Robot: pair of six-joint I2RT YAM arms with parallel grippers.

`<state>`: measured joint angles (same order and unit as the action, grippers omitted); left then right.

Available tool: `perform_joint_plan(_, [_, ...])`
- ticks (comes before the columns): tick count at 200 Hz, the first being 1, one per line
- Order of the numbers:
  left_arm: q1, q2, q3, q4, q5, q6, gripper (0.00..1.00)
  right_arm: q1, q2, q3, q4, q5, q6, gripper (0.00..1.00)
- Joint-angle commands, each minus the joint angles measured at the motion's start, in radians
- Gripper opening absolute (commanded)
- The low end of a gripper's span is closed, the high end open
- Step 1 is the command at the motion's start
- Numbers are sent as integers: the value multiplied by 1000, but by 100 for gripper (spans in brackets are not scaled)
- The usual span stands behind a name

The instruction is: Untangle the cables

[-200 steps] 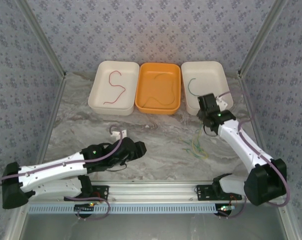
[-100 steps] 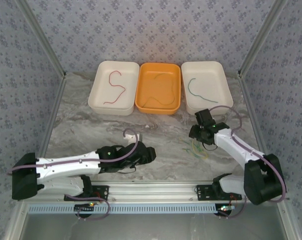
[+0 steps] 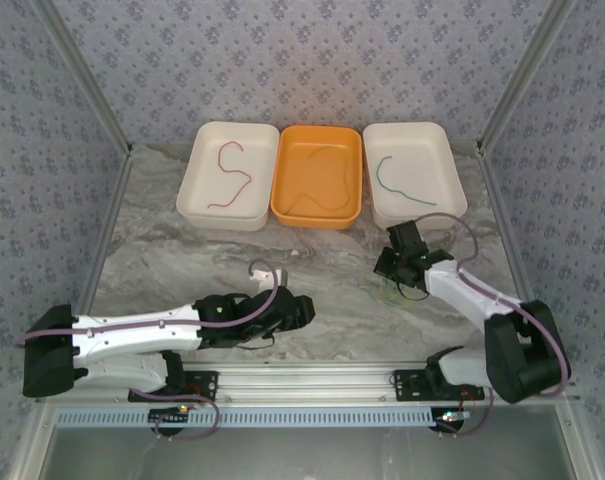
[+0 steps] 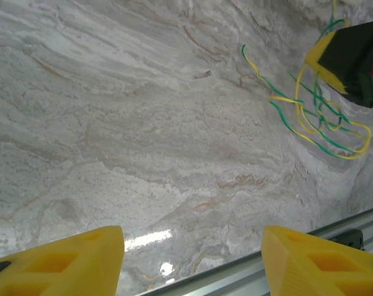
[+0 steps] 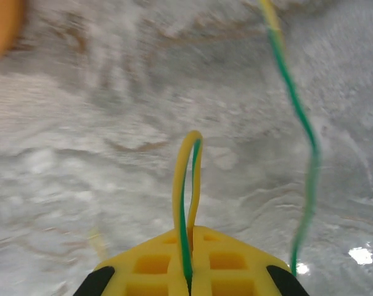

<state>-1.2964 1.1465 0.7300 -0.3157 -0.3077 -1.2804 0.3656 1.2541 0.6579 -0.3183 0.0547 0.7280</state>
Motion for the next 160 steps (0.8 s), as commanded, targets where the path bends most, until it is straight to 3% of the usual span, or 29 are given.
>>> perform_joint_plan(1, [-7,-42,-30,-2,-84,-24,60,29,-106,45,41,4,74,0])
perform_joint_plan(30, [-7,-158,-77,22,-145,-3,61,79,-183,114,43,-5,115,0])
perform_joint_plan(61, [-1,-241,-117,162,-127,98,67,146,-202,155,87,-21,132,0])
perform_joint_plan(104, [20,-141,-107,319,-3,210,67,177,-202,156,183,-103,125,0])
perform_joint_plan(139, [26,-56,-102,426,19,130,74,186,-212,165,189,-129,141,0])
perform_joint_plan(160, [29,17,-88,500,33,73,72,186,-224,147,218,-148,168,0])
